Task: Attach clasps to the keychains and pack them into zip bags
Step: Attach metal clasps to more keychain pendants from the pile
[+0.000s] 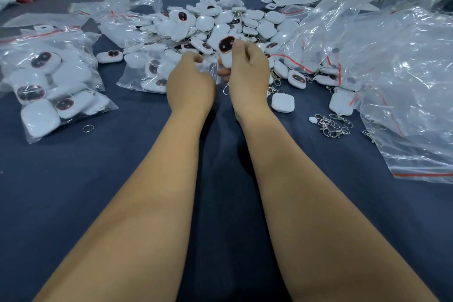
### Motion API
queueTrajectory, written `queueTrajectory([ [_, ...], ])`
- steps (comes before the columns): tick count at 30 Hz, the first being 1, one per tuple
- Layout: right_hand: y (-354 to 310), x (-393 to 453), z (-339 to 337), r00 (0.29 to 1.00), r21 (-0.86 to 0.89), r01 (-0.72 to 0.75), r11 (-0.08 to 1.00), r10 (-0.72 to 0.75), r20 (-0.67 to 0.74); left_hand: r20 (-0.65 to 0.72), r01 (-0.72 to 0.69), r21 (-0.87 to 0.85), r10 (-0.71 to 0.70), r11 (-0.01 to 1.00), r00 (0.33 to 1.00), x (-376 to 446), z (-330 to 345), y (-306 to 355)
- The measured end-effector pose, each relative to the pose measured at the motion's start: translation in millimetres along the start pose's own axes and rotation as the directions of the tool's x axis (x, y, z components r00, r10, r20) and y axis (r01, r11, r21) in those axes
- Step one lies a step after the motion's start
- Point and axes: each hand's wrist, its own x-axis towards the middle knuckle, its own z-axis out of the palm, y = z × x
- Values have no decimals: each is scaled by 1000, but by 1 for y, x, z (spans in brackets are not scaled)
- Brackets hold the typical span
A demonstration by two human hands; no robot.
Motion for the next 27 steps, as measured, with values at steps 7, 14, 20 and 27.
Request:
queueTrajectory([
  [7,7,5,4,947,210,-288,934,246,206,41,111,-460,-104,881,994,7,-1,4],
  [14,6,6,-1,931,150,-295,944,248,269,202,202,-601,-98,773,974,7,0,5],
  [20,9,6,-3,947,49,-219,974,200,252,240,267,-598,-149,755,959,10,-2,5],
  [27,10,6,-5,966,-12,-163,987,162,201,261,276,-519,-158,809,952,9,1,7],
])
